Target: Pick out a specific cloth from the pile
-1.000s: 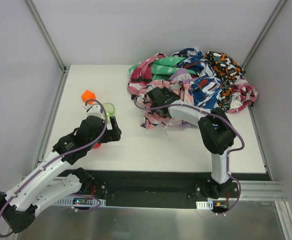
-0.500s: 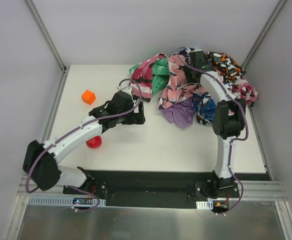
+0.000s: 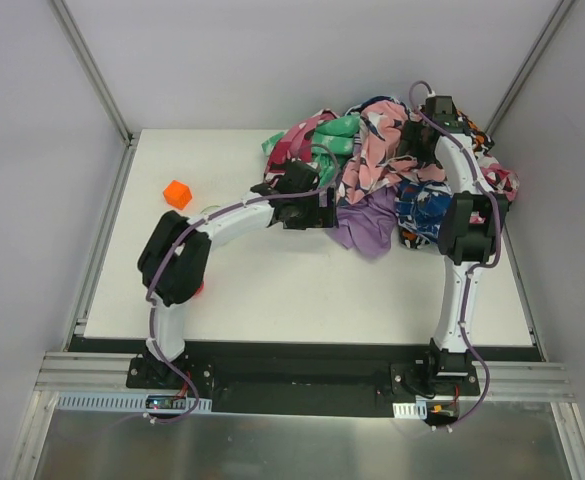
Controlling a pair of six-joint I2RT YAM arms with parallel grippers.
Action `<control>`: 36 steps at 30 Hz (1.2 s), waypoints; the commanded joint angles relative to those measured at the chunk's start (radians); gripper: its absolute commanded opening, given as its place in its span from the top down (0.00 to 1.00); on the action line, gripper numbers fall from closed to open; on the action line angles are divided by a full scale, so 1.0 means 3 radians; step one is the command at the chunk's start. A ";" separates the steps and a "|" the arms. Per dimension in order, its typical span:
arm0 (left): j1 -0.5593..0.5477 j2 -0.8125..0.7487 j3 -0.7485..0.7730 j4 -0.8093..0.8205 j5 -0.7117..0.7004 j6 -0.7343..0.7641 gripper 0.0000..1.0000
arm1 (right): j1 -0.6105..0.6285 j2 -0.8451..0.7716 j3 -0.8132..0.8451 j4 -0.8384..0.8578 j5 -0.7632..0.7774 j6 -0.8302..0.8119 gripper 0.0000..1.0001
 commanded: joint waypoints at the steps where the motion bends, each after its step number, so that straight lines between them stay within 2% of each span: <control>1: -0.0027 0.0407 0.0328 0.0256 -0.0048 -0.0433 0.01 | -0.0261 0.0257 -0.0036 -0.0460 -0.0027 0.0455 0.08; 6: -0.0195 0.0847 0.0481 0.0792 -0.0114 -0.0903 0.01 | -0.0281 0.0217 -0.0098 -0.0450 -0.0073 0.0583 0.07; 9: -0.0323 0.1041 0.0578 0.1155 -0.0339 -0.1154 0.01 | -0.0281 0.0201 -0.0174 -0.0429 -0.0114 0.0665 0.05; 12: -0.0446 0.1235 0.0772 0.1293 -0.0727 -0.1323 0.01 | -0.0281 0.0186 -0.0241 -0.0414 -0.0125 0.0726 0.05; 18: -0.0492 0.1803 0.1339 0.1559 -0.1096 -0.1814 0.01 | -0.0286 0.0084 -0.0430 -0.0353 -0.0171 0.0829 0.04; 22: -0.0497 0.2033 0.1575 0.2121 -0.1219 -0.1881 0.01 | -0.0297 0.0012 -0.0609 -0.0276 -0.0160 0.0849 0.03; 25: -0.0502 0.2166 0.1927 0.1924 -0.1520 -0.1886 0.01 | -0.0332 -0.0013 -0.0701 -0.0255 -0.0232 0.0870 0.03; 27: -0.0467 0.2279 0.2183 0.1872 -0.1424 -0.1840 0.02 | -0.0348 -0.0054 -0.0783 -0.0168 -0.0171 0.0895 0.03; 29: -0.0441 0.2295 0.2225 0.1836 -0.1403 -0.1886 0.19 | -0.0368 -0.0044 -0.0758 -0.0173 -0.0206 0.0880 0.03; 33: -0.0451 0.2091 0.1884 0.1815 -0.1484 -0.1952 0.74 | -0.0409 -0.0039 -0.0701 -0.0204 -0.0186 0.0880 0.04; 35: -0.0446 0.1953 0.1659 0.1815 -0.1571 -0.1993 0.95 | -0.0419 -0.0044 -0.0696 -0.0204 -0.0176 0.0885 0.04; 36: -0.0446 0.1851 0.1536 0.1820 -0.1577 -0.2014 1.00 | -0.0425 -0.0039 -0.0681 -0.0209 -0.0161 0.0875 0.04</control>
